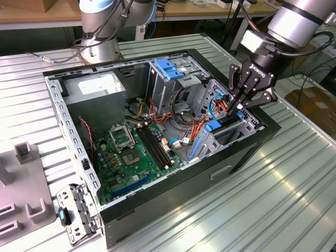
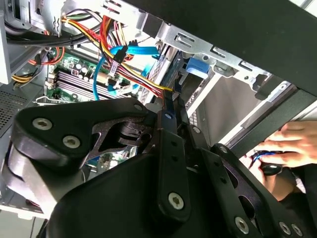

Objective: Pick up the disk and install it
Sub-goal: 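Insert the first disk wire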

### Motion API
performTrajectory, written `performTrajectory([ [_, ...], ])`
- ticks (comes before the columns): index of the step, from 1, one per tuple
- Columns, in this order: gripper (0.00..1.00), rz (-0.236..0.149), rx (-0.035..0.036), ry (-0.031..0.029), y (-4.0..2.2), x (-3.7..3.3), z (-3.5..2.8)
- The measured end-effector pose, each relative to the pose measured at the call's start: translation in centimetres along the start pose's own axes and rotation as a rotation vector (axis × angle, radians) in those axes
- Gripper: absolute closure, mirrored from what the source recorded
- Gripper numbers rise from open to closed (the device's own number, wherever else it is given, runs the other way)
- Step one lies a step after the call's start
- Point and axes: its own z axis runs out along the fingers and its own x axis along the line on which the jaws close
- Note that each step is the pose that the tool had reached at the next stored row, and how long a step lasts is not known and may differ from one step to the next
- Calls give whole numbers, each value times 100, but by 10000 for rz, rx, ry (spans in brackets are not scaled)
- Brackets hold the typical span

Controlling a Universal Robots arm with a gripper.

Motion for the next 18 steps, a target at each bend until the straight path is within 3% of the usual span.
performTrajectory([
  [11, 84, 120, -110, -15, -65, 27, 25],
  [12, 84, 108, -198, -11, -78, 25, 51],
  [13, 84, 100, -352, 0, -157, 16, 19],
  [14, 84, 96, -383, -1, -167, 15, 13],
  [18, 84, -54, -380, 25, -156, 18, -24],
])
